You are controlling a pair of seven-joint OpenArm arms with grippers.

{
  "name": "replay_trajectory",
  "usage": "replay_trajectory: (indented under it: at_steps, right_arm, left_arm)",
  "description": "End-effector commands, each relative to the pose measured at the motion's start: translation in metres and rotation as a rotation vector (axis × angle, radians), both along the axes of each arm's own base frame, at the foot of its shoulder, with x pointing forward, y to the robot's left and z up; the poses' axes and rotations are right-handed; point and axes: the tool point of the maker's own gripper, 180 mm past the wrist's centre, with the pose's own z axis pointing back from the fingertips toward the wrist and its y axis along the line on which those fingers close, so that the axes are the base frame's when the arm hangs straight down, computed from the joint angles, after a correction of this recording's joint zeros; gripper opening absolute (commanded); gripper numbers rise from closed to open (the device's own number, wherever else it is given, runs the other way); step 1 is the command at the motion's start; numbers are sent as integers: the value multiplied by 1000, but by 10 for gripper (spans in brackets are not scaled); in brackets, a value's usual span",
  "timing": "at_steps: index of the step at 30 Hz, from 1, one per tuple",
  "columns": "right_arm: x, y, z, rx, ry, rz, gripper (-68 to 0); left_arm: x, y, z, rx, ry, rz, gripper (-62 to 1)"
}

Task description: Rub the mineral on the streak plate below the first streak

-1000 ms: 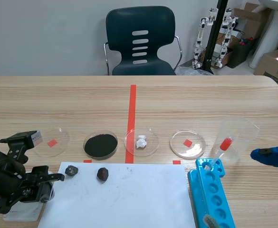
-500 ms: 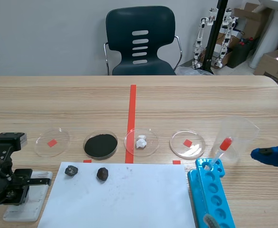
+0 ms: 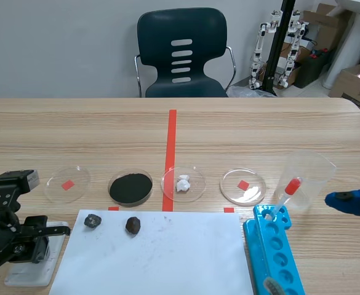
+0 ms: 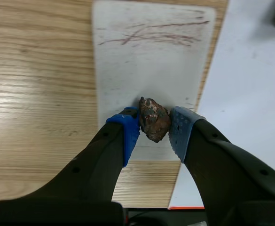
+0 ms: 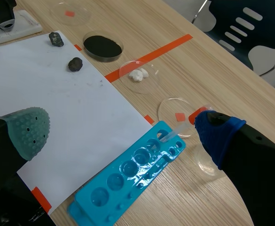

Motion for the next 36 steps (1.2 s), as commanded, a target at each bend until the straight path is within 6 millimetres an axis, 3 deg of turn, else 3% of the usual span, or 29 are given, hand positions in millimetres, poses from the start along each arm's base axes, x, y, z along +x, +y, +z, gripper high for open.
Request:
replay_trajectory:
  at_steps: [1,8,16,24,27,36]
  right_arm:
    - [3,0,6,10,-23,3,-20]
    - [3,0,6,10,-23,3,-20]
    - [3,0,6,10,-23,3,-20]
    - [3,0,6,10,-23,3,-20]
    - [3,0,6,10,-23,3,-20]
    - [3,0,6,10,-23,3,-20]
  left_arm:
    - [-9,-13,-6,-49,29,-6,-504]
    - [-9,-16,-5,-65,25,-21,-504]
    - [-12,26,-5,165,42,26,-504]
    - [-11,41,-3,246,38,39,-504]
    - [-13,34,-4,206,48,33,-504]
    - [-7,-25,-4,-114,14,-33,-504]
